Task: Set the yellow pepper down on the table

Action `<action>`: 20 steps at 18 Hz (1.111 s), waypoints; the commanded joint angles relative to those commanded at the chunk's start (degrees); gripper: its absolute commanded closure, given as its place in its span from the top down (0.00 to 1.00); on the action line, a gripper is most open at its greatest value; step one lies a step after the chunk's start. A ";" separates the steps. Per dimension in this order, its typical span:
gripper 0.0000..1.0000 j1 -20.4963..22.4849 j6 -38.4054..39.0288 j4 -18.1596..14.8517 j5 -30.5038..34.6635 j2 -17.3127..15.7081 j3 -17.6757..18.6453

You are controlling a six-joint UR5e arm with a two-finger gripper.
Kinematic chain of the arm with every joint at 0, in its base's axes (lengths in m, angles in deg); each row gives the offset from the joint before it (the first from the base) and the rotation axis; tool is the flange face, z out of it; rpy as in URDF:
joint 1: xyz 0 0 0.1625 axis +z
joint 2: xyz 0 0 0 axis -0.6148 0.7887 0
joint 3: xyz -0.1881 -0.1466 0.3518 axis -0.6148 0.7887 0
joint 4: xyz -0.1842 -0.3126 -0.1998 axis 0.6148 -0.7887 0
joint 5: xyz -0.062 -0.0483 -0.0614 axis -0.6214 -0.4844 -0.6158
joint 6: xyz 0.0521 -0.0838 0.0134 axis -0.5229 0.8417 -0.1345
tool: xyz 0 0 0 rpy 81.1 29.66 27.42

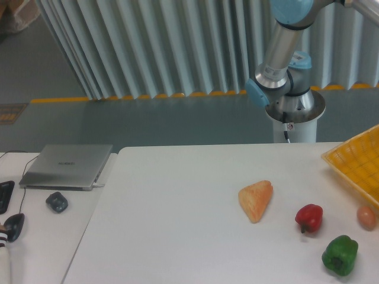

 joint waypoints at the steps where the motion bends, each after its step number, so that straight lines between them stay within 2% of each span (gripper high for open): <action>1: 1.00 0.09 0.00 0.00 -0.09 0.09 0.00; 16: 1.00 0.70 0.17 1.58 0.00 1.41 0.53; 17: 0.87 0.70 0.78 1.58 0.00 1.41 0.53; 20: 0.63 0.62 1.32 1.41 0.00 1.32 0.26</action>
